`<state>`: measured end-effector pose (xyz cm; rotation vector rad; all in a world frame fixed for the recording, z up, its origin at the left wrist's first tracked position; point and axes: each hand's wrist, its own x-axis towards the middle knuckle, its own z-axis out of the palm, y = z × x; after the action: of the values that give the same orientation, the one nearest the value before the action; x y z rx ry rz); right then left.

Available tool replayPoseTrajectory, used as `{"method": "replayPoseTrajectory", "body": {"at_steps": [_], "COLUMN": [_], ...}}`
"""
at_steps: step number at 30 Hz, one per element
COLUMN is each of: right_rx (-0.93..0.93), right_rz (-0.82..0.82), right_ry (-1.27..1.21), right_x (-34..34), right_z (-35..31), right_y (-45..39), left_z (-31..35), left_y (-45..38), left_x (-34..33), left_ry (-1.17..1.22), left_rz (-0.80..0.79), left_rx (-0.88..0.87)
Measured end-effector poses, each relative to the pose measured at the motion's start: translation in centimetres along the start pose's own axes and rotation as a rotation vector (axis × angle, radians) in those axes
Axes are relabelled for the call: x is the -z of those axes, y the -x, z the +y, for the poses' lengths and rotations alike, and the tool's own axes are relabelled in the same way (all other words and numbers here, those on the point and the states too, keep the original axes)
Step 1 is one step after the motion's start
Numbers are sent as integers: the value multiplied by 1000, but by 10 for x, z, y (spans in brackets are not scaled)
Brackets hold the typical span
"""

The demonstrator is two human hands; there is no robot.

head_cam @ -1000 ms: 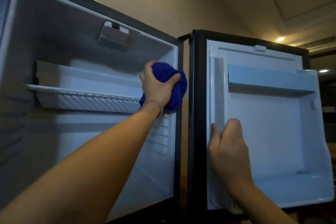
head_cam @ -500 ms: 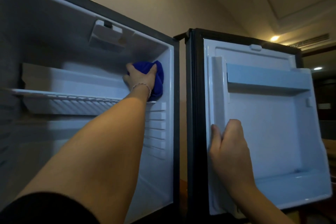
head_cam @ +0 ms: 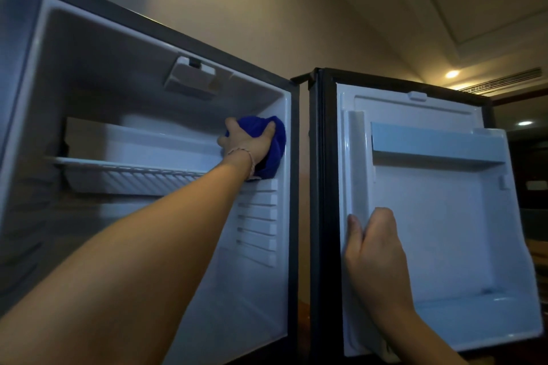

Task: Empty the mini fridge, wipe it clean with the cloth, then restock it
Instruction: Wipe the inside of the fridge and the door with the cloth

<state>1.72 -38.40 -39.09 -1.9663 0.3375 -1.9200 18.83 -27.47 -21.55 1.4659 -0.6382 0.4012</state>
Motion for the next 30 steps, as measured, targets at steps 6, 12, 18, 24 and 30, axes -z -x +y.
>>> {"method": "replayPoseTrajectory", "body": {"at_steps": [6, 12, 18, 24, 30], "right_rx": [-12, -2, 3, -1, 28], "right_rz": [-32, -25, -27, -10, 5], "right_ry": [-11, -6, -8, -6, 10], "right_x": [5, 4, 4, 1, 0], "right_z": [-7, -6, 0, -1, -2], "right_y": [1, 2, 0, 0, 1], "left_z": [6, -5, -14, -16, -7], "left_y": [10, -19, -37, -42, -24], "left_x": [0, 6, 0, -2, 0], "left_ry": [72, 135, 114, 121, 210], "left_rz": [-60, -87, -8, 12, -20], "left_rx": [-13, 175, 193, 193, 130]}}
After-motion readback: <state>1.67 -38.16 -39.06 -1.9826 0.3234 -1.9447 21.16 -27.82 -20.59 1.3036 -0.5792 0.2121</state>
